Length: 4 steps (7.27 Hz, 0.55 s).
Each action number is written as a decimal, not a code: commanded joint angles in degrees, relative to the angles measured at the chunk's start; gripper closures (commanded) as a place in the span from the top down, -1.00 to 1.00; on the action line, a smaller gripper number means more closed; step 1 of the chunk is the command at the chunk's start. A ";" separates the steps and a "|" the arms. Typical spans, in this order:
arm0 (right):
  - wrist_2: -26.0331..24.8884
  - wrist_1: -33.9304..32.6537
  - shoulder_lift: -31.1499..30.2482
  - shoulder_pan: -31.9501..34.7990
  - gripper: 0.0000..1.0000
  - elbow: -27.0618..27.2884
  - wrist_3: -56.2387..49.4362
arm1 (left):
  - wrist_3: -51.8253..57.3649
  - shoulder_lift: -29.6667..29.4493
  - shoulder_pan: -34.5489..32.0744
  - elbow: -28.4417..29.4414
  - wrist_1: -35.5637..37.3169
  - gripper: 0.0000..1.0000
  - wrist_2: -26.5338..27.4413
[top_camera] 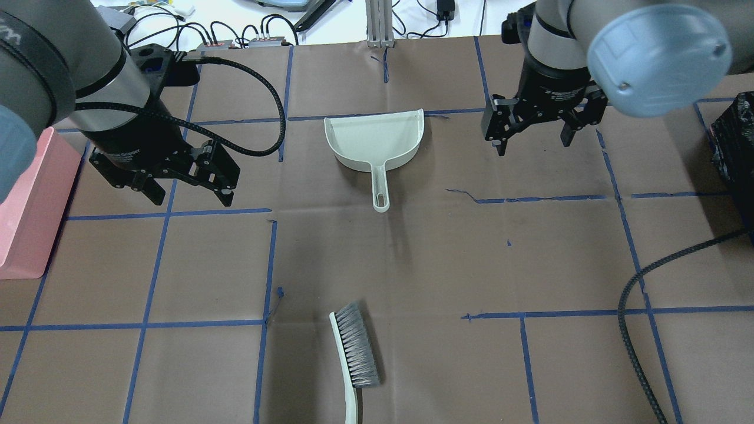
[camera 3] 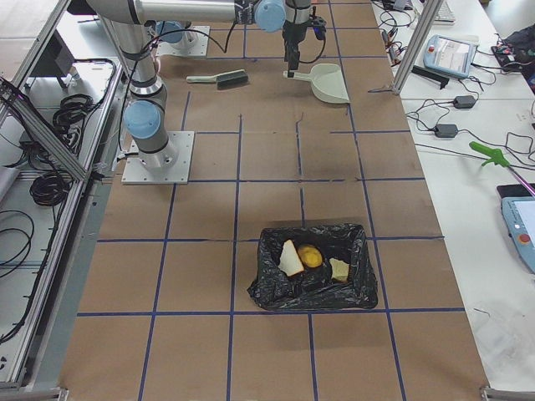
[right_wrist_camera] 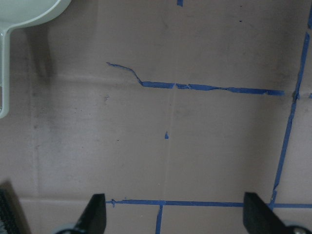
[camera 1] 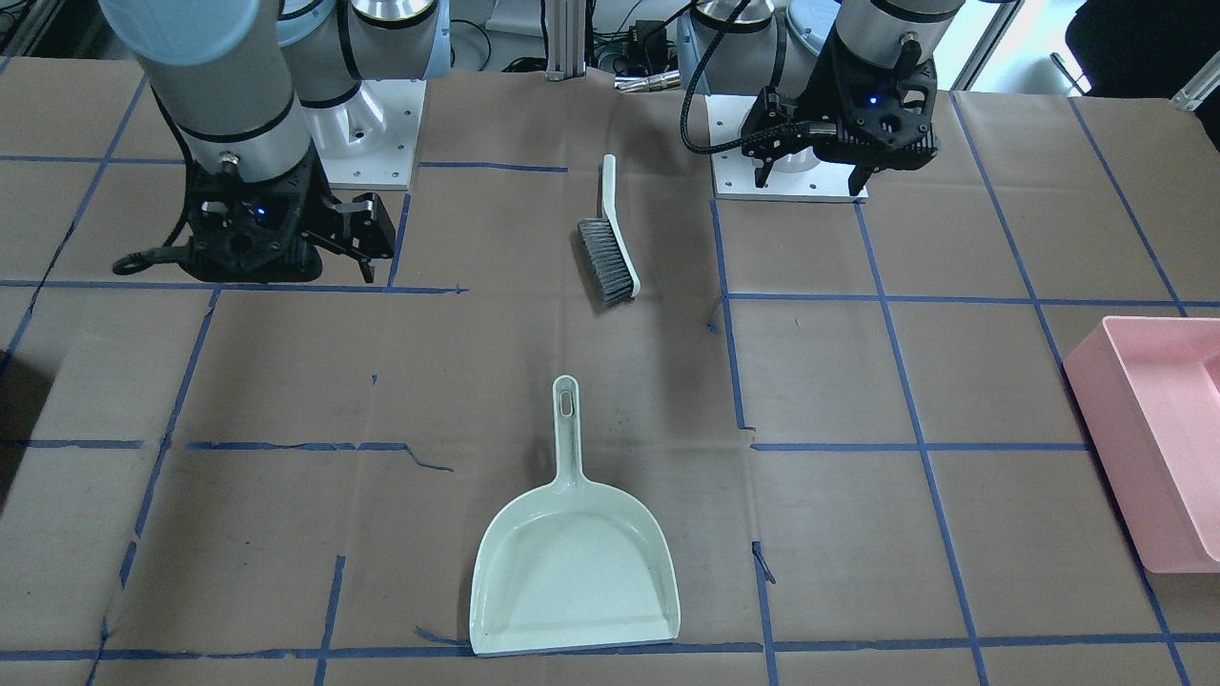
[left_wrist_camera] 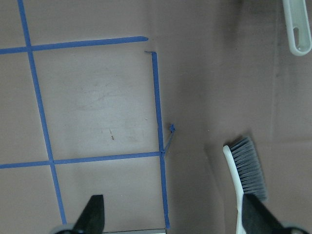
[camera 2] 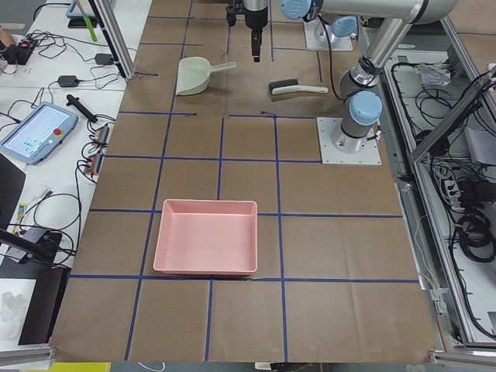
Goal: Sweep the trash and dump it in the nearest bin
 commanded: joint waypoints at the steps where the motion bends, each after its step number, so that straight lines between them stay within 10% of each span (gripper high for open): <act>1: 0.05 0.19 -4.07 -2.37 1.00 1.42 -0.93 | -0.77 -0.17 -0.08 0.00 0.00 0.99 -0.07; 4: 0.93 -1.30 -8.38 -2.46 1.00 5.89 -0.84 | -2.27 -0.35 -0.08 -0.79 0.00 0.99 -0.16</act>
